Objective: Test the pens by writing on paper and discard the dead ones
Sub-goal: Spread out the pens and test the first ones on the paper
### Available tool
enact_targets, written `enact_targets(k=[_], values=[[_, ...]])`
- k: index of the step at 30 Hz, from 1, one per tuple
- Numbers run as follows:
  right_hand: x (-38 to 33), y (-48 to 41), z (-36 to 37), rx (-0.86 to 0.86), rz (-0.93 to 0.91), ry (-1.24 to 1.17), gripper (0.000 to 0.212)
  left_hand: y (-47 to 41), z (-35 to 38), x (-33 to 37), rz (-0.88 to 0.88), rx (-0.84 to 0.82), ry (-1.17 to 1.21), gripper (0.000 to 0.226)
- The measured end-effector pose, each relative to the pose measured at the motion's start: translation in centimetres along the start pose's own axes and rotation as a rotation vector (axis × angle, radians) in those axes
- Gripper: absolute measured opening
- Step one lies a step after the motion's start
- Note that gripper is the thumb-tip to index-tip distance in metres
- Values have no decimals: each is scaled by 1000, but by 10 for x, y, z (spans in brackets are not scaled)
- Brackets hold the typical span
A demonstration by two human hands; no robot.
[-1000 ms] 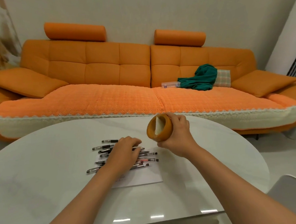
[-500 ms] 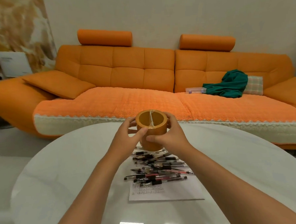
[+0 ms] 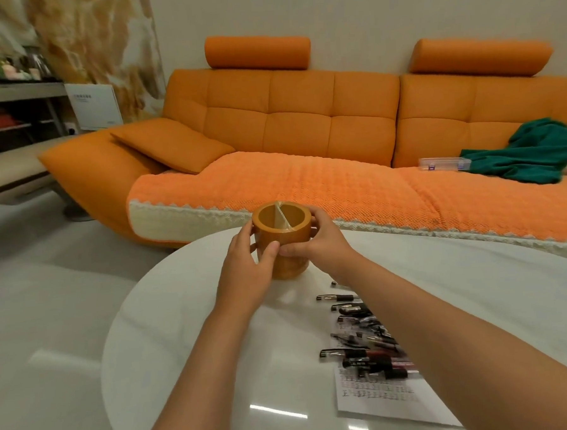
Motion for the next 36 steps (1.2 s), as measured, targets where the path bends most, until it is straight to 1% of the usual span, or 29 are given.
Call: enact_targets(k=[5, 8, 13, 15, 17, 19, 21, 22, 23, 25, 26, 27, 29, 31, 32, 34, 36], values=[[8, -8, 7, 7, 2, 10, 87, -2, 0, -10, -37, -79, -77, 69], [14, -11, 11, 7, 5, 10, 83, -1, 0, -16, -63, -130, -57, 71], [20, -11, 18, 5, 3, 11, 78, 0, 1, -17, -76, -148, -21, 71], [20, -10, 19, 5, -3, 14, 72, -1, 3, -19, -87, -157, -37, 75], [19, -10, 19, -11, -4, 28, 71, -2, 5, -20, -101, -167, -66, 77], [19, -6, 18, -61, -3, 75, 80, -1, 5, -19, -117, -158, -108, 78], [23, -1, 11, -104, 45, 160, 102, 2, 3, -14, -144, -105, -183, 78], [24, 4, 4, -106, 72, 218, 106, 4, 1, -10, -150, -59, -225, 78], [24, 9, -6, -100, 82, 275, 101, 6, -2, -4, -140, -5, -264, 77], [22, 21, -28, -97, 61, 375, 79, 9, -5, 11, -52, 107, -310, 66], [22, 29, -38, -112, 53, 421, 69, 11, -5, 19, 6, 138, -309, 58], [24, 38, -47, -140, 51, 472, 61, 13, 0, 25, 52, 130, -294, 50], [28, 61, -63, -221, 58, 585, 55, 19, 17, 33, 101, 10, -265, 38], [32, 86, -73, -315, 66, 685, 63, 32, 44, 35, 109, -204, -311, 36], [34, 98, -76, -368, 60, 740, 72, 40, 58, 33, 106, -317, -353, 40], [40, 119, -78, -484, 45, 870, 98, 56, 82, 27, 83, -505, -429, 53], [51, 134, -79, -583, 79, 979, 121, 68, 98, 16, 30, -626, -477, 64]])
Point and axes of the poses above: each hand's wrist, its own y-axis away from the middle knuckle, its own z-axis out of the palm, x = y × z, the point moved 7 cm from there along -y, towards the middle knuckle, and after that the axes turned 15 degrees about y, right-handed, at the moved point
